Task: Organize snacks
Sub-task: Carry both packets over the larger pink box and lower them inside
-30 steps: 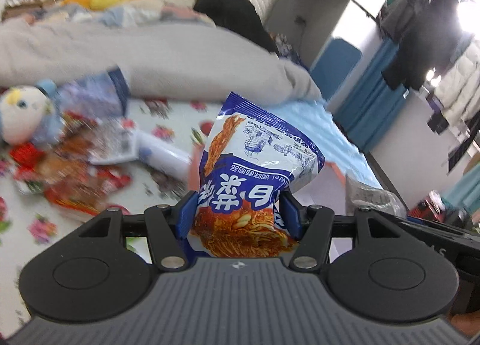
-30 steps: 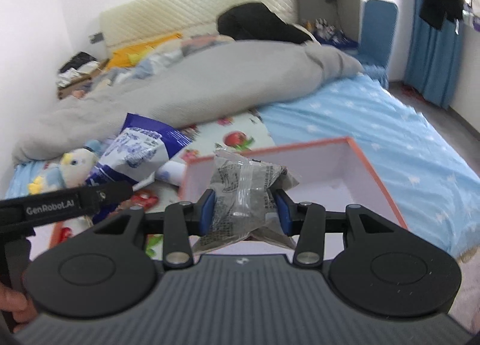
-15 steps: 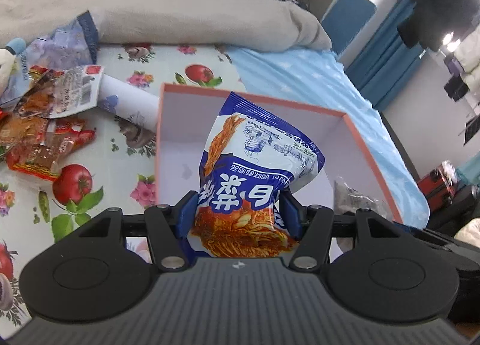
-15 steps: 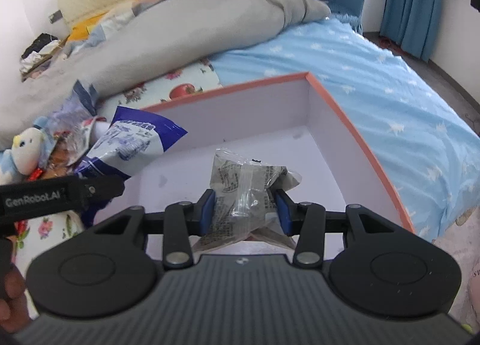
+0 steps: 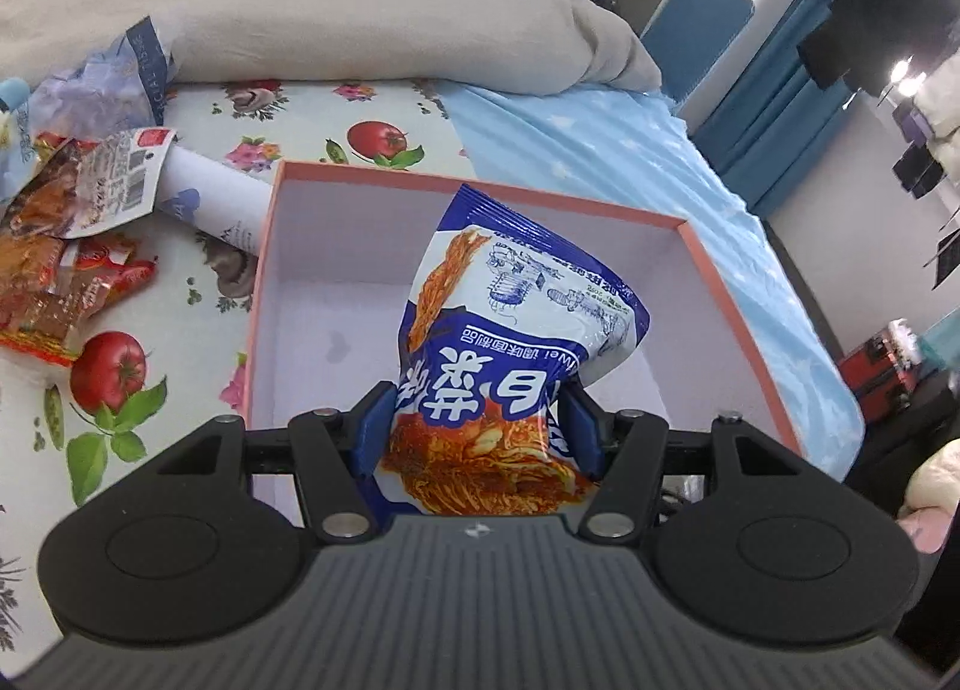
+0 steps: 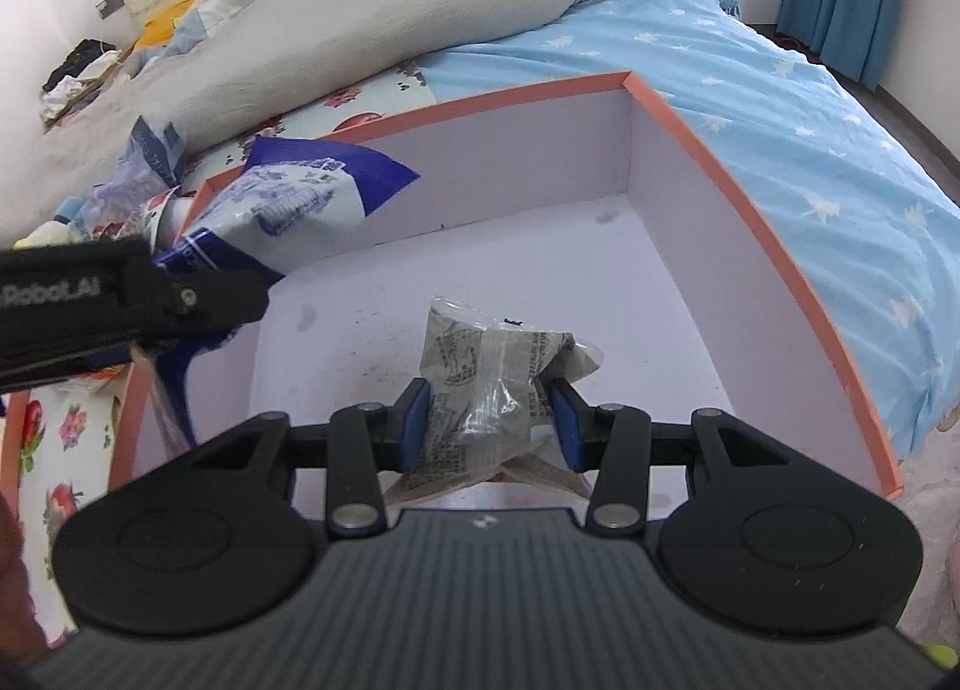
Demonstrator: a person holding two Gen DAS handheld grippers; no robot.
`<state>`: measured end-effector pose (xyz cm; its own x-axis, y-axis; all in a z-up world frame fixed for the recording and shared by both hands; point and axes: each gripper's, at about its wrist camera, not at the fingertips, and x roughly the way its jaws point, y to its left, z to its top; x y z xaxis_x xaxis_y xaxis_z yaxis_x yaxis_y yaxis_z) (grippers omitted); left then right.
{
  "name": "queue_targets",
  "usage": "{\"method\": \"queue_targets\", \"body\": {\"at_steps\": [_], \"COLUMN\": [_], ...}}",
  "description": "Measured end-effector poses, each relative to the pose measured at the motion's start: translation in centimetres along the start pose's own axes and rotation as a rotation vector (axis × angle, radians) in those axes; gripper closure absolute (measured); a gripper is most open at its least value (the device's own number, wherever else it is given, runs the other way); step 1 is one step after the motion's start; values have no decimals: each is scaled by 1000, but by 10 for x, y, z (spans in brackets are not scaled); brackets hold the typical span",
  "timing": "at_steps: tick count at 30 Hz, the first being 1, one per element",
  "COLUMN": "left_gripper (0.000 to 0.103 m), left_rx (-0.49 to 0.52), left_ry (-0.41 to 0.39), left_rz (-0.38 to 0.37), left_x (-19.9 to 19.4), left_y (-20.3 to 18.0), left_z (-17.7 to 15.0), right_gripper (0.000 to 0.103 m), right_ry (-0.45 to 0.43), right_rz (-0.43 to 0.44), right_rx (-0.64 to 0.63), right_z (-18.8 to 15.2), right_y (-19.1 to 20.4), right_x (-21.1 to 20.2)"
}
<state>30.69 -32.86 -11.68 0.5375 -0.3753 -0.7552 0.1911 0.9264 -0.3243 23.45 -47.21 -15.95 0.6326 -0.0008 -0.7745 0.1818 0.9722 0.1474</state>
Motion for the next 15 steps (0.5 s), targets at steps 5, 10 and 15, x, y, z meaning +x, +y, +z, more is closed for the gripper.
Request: {"method": "queue_targets", "body": {"at_steps": [5, 10, 15], "left_gripper": [39, 38, 38], "left_rx": [-26, -32, -16], "left_ry": [16, 30, 45], "left_rz": [10, 17, 17], "left_x": [3, 4, 5], "left_y": [1, 6, 6], "left_z": [-3, -4, -8], "right_gripper": [57, 57, 57], "right_ry": [8, 21, 23], "right_rz": [-3, -13, -23], "right_rx": [-8, 9, 24], "right_z": [-2, -5, -8], "right_y": [-5, -11, -15], "right_x": [5, 10, 10]}}
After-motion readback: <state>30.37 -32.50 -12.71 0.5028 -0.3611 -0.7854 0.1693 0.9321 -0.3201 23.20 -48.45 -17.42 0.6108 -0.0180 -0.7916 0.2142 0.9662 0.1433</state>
